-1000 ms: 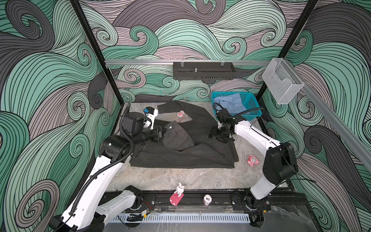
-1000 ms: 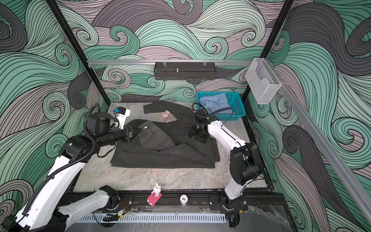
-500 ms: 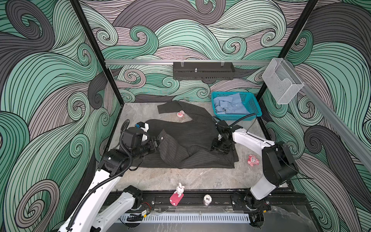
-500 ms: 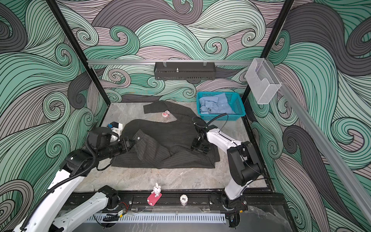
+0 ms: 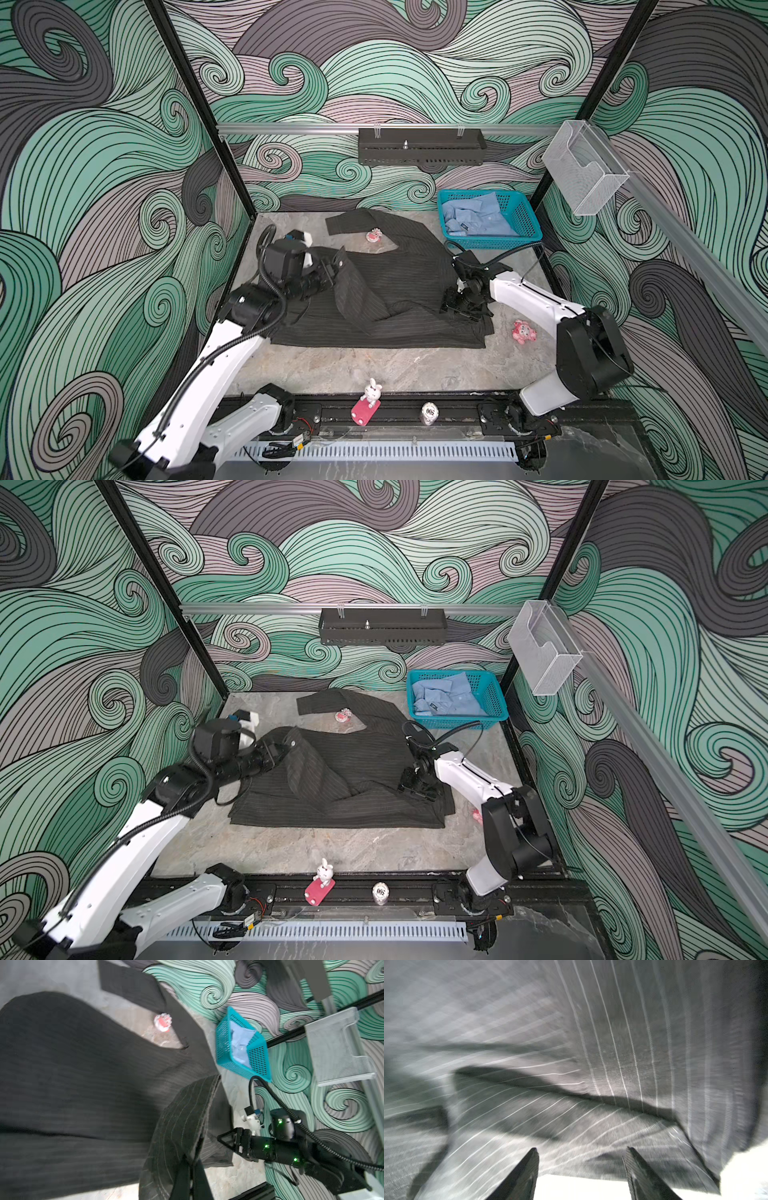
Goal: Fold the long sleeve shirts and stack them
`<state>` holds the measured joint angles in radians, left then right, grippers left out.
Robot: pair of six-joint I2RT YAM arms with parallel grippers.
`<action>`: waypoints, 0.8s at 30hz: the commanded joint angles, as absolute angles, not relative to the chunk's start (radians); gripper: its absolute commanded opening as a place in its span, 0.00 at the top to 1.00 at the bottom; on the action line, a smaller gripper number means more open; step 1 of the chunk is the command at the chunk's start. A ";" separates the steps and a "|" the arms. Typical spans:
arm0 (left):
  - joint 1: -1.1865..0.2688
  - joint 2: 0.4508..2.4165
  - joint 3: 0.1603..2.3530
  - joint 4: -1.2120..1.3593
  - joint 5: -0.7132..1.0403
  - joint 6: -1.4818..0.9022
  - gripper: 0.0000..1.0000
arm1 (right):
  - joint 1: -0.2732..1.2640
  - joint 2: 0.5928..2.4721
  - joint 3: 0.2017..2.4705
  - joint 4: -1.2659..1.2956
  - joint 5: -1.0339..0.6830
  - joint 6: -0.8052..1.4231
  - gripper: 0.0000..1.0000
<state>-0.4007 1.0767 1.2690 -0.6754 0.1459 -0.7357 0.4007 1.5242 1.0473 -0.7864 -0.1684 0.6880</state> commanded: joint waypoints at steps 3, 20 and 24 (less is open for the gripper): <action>-0.425 1.301 1.592 -0.502 0.306 -0.656 1.00 | 0.376 1.428 1.105 -0.844 -0.115 0.681 0.32; -0.389 0.999 0.955 -0.408 0.112 -0.742 1.00 | 0.365 1.473 1.067 -0.825 -0.175 0.674 0.39; -0.335 0.885 0.842 -0.518 0.055 -0.742 1.00 | 0.370 1.485 1.047 -0.822 -0.186 0.670 0.43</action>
